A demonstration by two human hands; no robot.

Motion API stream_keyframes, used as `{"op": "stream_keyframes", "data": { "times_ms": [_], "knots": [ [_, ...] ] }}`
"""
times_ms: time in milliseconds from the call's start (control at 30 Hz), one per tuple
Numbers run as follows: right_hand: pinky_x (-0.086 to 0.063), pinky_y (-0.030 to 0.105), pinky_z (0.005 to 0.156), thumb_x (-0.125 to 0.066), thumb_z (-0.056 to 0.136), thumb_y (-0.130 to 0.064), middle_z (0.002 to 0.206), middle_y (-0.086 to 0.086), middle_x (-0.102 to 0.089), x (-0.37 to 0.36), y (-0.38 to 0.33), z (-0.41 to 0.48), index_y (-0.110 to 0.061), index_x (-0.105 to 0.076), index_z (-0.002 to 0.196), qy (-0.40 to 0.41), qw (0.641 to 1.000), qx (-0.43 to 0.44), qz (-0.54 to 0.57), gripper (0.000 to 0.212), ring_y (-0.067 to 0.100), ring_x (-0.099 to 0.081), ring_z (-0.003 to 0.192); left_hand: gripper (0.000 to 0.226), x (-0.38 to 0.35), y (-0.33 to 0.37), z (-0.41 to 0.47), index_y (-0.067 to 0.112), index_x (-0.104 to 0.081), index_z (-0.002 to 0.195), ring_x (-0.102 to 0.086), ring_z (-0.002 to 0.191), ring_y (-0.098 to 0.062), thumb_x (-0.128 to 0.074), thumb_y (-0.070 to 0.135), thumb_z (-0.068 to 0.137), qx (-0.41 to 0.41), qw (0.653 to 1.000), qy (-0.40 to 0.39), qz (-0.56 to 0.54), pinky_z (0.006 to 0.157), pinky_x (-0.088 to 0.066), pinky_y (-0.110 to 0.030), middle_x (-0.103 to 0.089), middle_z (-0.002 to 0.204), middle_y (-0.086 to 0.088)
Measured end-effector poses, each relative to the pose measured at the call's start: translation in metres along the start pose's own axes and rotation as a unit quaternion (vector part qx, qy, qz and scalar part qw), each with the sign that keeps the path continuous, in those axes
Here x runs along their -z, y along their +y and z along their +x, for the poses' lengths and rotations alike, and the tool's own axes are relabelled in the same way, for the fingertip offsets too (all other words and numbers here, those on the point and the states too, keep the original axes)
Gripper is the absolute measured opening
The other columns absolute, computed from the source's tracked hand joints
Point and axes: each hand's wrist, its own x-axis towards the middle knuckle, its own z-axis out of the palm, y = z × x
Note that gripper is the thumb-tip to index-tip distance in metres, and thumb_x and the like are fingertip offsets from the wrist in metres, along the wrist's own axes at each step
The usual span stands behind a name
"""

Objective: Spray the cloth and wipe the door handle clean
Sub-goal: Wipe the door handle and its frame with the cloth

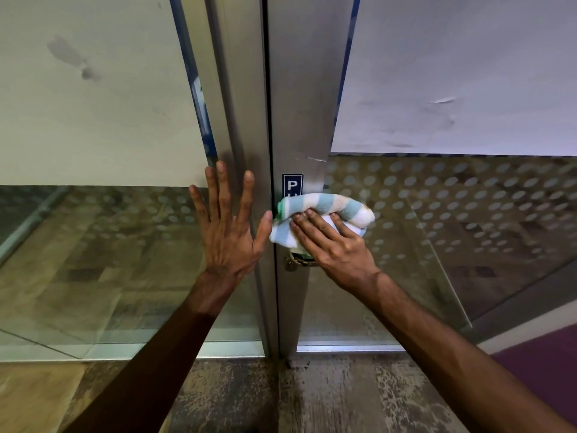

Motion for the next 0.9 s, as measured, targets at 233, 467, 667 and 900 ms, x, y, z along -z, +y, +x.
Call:
{"op": "stream_keyframes", "data": {
  "times_ms": [233,467,667,900],
  "knots": [
    [-0.057,0.050,0.102,-0.053,0.097,-0.011,0.148,0.008,-0.062,0.020,0.011,-0.012,-0.011,-0.067,0.140,-0.051,0.998,0.037,0.019,0.045,0.026,-0.059,0.137,0.083,0.006,0.006,-0.001,0.029,0.009,0.167,0.010,0.161,-0.032,-0.044,0.052,0.107,0.008,1.000,-0.019,-0.001,0.127,-0.004,-0.070,0.015,0.174,-0.007],
    [-0.057,0.054,0.103,-0.071,0.076,0.020,0.141,0.013,-0.065,0.069,0.033,-0.043,-0.004,-0.070,0.133,0.104,0.945,-0.234,0.203,0.061,0.035,-0.061,0.133,0.080,0.007,0.008,-0.002,0.030,0.009,0.167,0.015,0.161,-0.028,-0.038,0.057,0.108,0.016,1.000,-0.018,0.000,0.128,0.001,-0.065,0.015,0.175,-0.010],
    [-0.055,0.050,0.107,-0.057,0.098,0.010,0.143,0.016,-0.063,0.070,0.040,-0.015,-0.002,-0.067,0.136,0.218,0.914,-0.302,0.162,0.041,0.036,-0.058,0.138,0.079,0.007,0.007,0.001,0.032,0.012,0.166,0.020,0.160,-0.026,-0.035,0.059,0.108,0.012,1.000,-0.021,0.013,0.128,0.004,-0.062,0.029,0.172,-0.003],
    [-0.054,0.051,0.105,-0.068,0.092,0.008,0.137,0.027,-0.065,0.026,0.008,0.040,-0.004,-0.068,0.136,0.248,0.925,-0.239,0.159,0.046,0.040,-0.064,0.128,0.077,0.010,0.007,0.003,0.024,0.004,0.168,0.006,0.161,-0.036,-0.037,0.051,0.108,0.026,1.000,-0.008,0.000,0.128,-0.001,-0.067,-0.011,0.169,-0.033]
  ]
}}
